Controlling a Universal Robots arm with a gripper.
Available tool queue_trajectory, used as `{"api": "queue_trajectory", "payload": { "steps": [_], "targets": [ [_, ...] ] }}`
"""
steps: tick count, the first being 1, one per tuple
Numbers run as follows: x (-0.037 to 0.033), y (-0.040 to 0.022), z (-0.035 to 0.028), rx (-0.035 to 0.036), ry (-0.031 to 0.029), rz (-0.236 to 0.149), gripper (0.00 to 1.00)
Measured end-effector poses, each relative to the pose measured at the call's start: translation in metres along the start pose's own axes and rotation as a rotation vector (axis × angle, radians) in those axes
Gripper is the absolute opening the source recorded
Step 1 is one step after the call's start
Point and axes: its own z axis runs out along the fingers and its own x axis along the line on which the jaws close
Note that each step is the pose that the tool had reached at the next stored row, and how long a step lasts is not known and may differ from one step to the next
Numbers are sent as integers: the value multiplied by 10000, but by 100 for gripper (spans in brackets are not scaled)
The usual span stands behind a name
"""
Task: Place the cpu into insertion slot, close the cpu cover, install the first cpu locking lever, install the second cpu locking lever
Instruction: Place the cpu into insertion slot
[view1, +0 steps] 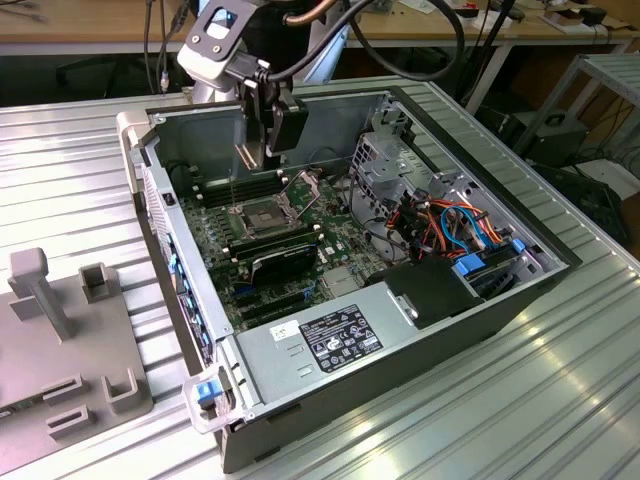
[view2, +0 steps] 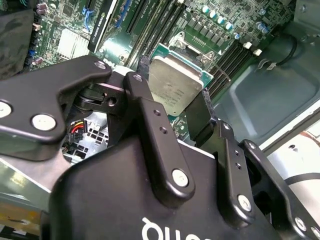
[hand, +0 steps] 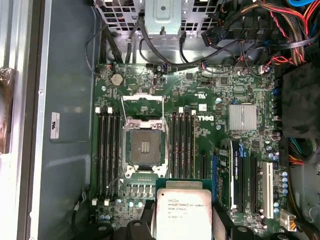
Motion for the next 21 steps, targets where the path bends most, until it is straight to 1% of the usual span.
{"api": "queue_trajectory", "payload": {
  "steps": [4, 12, 21],
  "targets": [
    [2, 21, 27, 3, -7, 104, 54],
    [3, 20, 51, 6, -10, 189, 54],
    [4, 18, 98, 10, -16, 330, 54]
  ]
}}
